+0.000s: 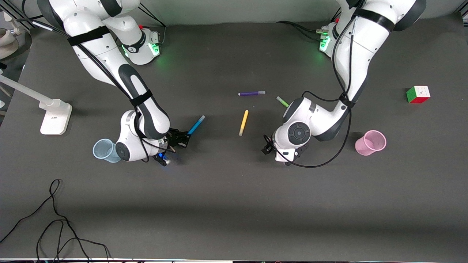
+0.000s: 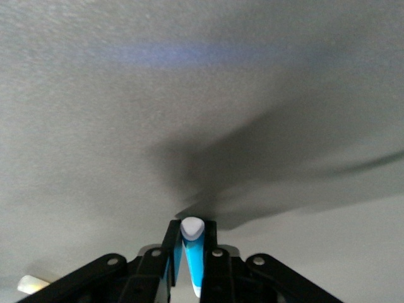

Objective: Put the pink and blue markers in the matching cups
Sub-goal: 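Carry the blue marker over the blue cup while the left gripper carries pink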

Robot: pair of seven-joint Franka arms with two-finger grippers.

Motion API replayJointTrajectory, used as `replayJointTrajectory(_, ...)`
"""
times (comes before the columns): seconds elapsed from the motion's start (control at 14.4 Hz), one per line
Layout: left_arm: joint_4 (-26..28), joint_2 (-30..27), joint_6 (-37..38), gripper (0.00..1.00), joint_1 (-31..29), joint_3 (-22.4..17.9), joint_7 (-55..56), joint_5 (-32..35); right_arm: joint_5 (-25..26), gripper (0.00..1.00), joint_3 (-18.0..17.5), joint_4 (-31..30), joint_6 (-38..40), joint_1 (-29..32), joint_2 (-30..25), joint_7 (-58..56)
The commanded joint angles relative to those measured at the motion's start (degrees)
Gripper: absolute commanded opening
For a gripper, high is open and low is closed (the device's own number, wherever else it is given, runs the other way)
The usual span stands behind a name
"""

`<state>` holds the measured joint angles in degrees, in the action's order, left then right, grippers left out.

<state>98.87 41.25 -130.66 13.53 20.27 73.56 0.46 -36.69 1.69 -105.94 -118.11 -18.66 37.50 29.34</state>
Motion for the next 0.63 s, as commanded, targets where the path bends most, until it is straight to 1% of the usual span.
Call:
replayJointTrajectory(0.0,1.68,-0.47,-2.14,0.88,0.53,-0.5,0.97,-0.2,0.3,0.0,1.29,0.2,2.87,-0.15,-5.83,0.29)
replayJointTrajectory(0.07,1.77,-0.47,-2.41,0.84,0.53,-0.5,0.97,-0.2,2.57,0.0,2.78,0.2,4.1,-0.06,-8.81,0.11)
replayJointTrajectory(0.14,1.86,-0.38,-2.5,0.7,0.53,-0.5,0.97,-0.2,5.98,0.0,3.66,0.12,5.42,-0.06,-11.89,-0.07)
replayJointTrajectory(0.21,1.86,-0.38,-2.5,0.54,0.62,-0.5,0.97,-0.2,9.15,0.0,4.8,0.12,5.87,-0.06,-15.4,-0.16)
replayJointTrajectory(0.28,1.94,-0.38,-2.5,0.35,0.71,-0.5,0.97,-0.2,12.66,0.0,5.86,0.12,5.96,-0.06,-18.92,-0.94)
replayJointTrajectory(0.35,2.03,-0.38,-2.5,0.15,0.71,-0.5,0.97,-0.2,16.7,0.0,7.17,0.12,5.35,0.03,-21.56,-3.64)
replayJointTrajectory(0.42,2.03,-0.47,-2.41,0.0,0.8,-0.5,0.97,-0.2,19.44,0.0,8.84,0.38,4.82,0.11,-22.89,-6.46)
replayJointTrajectory(0.49,2.03,-0.64,-2.06,0.0,0.62,-0.5,1.05,-0.2,21.47,0.0,10.77,0.47,3.77,0.12,-24.12,-9.18)
replayJointTrajectory(0.56,1.95,-0.9,-1.54,0.0,0.45,-0.5,0.97,-0.2,24.62,0.0,12.53,0.55,3.15,0.2,-25.53,-13.04)
